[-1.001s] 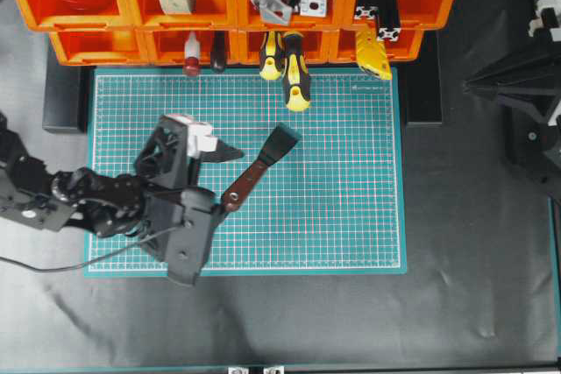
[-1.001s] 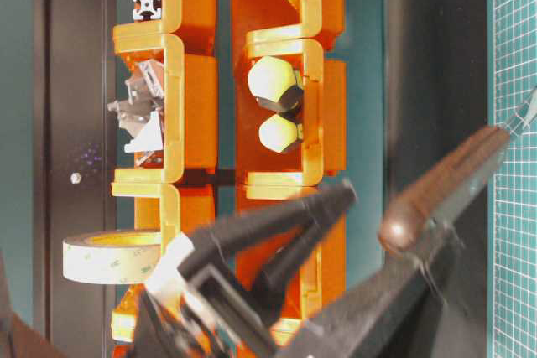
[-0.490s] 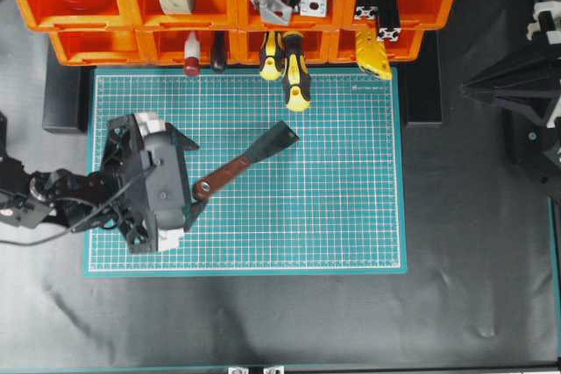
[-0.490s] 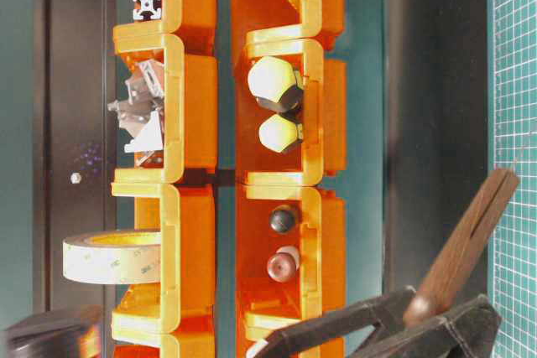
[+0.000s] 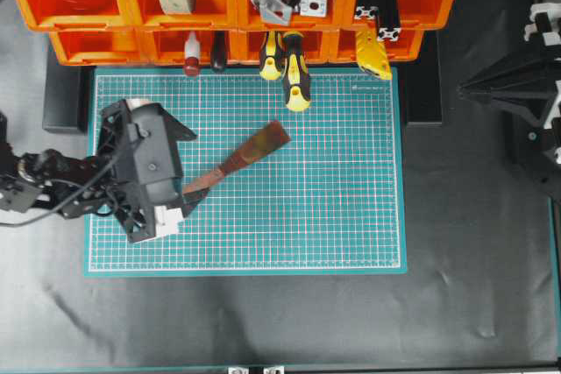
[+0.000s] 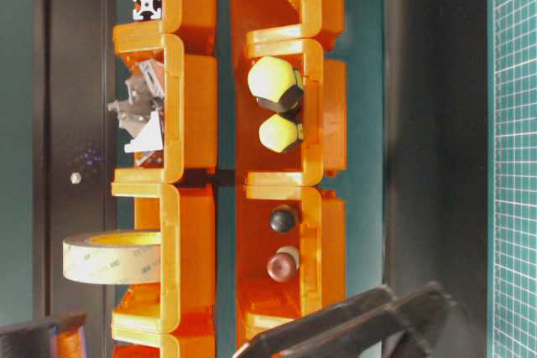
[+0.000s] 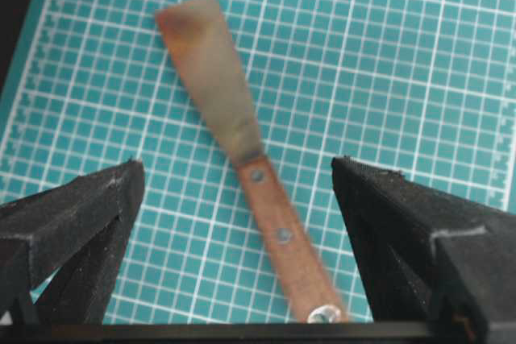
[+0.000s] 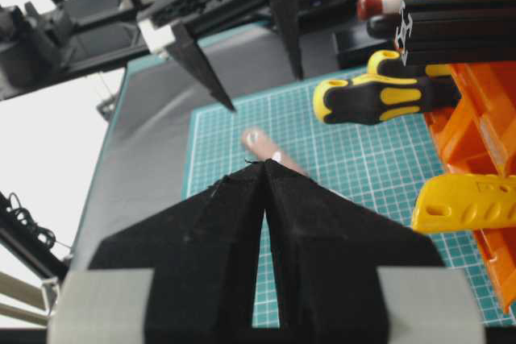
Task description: Pick scraper from container rack with left arm.
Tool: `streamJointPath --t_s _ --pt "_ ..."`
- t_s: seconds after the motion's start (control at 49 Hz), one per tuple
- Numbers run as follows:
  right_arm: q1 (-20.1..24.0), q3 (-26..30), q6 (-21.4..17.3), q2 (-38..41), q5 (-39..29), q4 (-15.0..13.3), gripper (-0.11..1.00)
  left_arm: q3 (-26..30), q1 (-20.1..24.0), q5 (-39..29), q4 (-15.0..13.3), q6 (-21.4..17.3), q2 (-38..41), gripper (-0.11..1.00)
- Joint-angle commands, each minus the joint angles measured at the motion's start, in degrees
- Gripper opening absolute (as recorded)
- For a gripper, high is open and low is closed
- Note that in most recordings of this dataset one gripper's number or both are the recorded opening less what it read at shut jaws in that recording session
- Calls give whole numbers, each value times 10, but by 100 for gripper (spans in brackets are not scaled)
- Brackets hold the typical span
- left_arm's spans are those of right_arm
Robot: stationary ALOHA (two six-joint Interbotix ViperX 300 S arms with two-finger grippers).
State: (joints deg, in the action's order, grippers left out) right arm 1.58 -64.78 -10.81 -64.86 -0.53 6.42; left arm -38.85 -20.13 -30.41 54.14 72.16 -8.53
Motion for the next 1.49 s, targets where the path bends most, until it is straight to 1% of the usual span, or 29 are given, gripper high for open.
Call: streamJointPath --t_s 0.0,0.082,0.184,0.306,0.408,0.531,0.715,0.817,1.082,1.47 --pt "1 11 0 6 10 1 -2 -3 -2 6 3 -4 -39 90" --pt "1 11 0 5 10 1 -2 -19 -4 16 3 -7 -73 90" --pt "1 13 1 1 10 1 -2 -55 -6 33 3 -5 -127 90" --pt "1 15 1 -6 8 1 -2 -96 -10 54 3 -6 -205 90" --pt "1 18 2 -14 8 1 -2 -120 -11 56 3 -12 -276 90" --pt "2 21 2 -18 7 1 -2 -141 -11 56 3 -47 -356 90" --pt "2 24 3 -23 10 1 -2 -149 -8 47 3 -102 -461 87" --pt "1 27 3 -29 7 1 -2 -156 -5 33 3 -117 -501 87" --pt "1 31 3 -34 6 0 -2 -177 -4 25 3 -117 -568 87" --pt "1 30 3 -33 9 -1 -2 -186 -4 24 3 -115 -570 87"
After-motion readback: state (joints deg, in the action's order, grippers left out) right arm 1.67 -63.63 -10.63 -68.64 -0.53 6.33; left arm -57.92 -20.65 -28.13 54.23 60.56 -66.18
